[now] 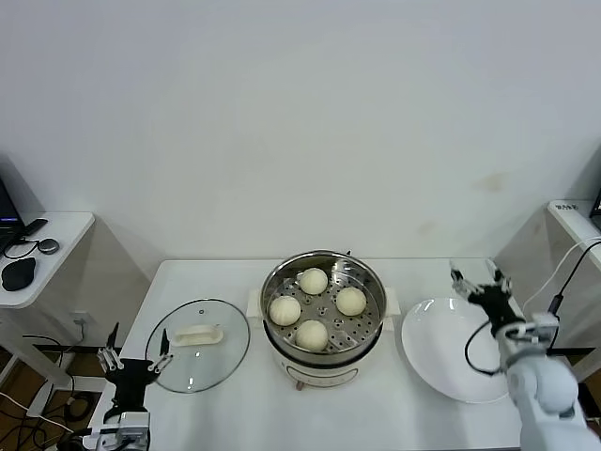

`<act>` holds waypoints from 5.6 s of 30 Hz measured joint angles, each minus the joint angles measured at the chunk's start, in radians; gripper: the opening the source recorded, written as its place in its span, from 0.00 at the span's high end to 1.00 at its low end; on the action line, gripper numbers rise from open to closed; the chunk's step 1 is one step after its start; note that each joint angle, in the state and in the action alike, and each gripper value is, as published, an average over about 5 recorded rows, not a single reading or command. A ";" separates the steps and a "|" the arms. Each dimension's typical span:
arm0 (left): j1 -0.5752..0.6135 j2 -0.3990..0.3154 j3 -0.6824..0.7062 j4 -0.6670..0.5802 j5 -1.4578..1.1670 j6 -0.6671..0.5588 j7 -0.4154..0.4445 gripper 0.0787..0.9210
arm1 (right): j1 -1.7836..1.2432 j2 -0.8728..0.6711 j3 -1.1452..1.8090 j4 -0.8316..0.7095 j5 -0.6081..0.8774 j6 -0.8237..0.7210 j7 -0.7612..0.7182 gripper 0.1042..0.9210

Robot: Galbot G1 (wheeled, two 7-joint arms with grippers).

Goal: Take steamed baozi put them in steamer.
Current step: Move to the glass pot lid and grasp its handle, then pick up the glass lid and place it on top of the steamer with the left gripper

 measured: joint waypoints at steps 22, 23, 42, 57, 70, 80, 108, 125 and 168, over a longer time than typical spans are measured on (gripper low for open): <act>-0.082 0.305 0.124 0.265 0.719 -0.025 -0.024 0.12 | -0.143 0.117 0.031 0.009 -0.094 0.042 0.039 0.12; -0.087 0.306 0.131 0.265 0.720 -0.013 -0.014 0.12 | -0.145 0.119 0.031 0.007 -0.097 0.043 0.038 0.12; -0.182 0.258 0.254 0.311 0.731 0.180 0.065 0.12 | -0.156 0.144 0.036 -0.015 -0.133 0.055 0.037 0.12; -0.273 0.202 0.277 0.415 0.806 0.200 0.021 0.12 | -0.157 0.156 0.043 -0.030 -0.144 0.068 0.037 0.12; -0.339 0.197 0.287 0.501 0.842 0.218 -0.002 0.12 | -0.163 0.165 0.048 -0.030 -0.150 0.075 0.037 0.12; -0.393 0.198 0.303 0.564 0.836 0.212 -0.039 0.12 | -0.169 0.169 0.053 -0.029 -0.158 0.078 0.037 0.12; -0.425 0.222 0.301 0.624 0.764 0.188 -0.095 0.82 | -0.172 0.169 0.050 -0.031 -0.170 0.085 0.036 0.12; -0.325 0.209 0.268 0.264 0.791 0.477 0.125 0.89 | -0.165 0.193 0.034 -0.021 -0.171 0.072 0.042 0.12; -0.578 -0.077 0.695 0.052 1.109 0.688 0.560 0.89 | -0.140 0.227 0.056 -0.048 -0.224 0.067 0.045 0.12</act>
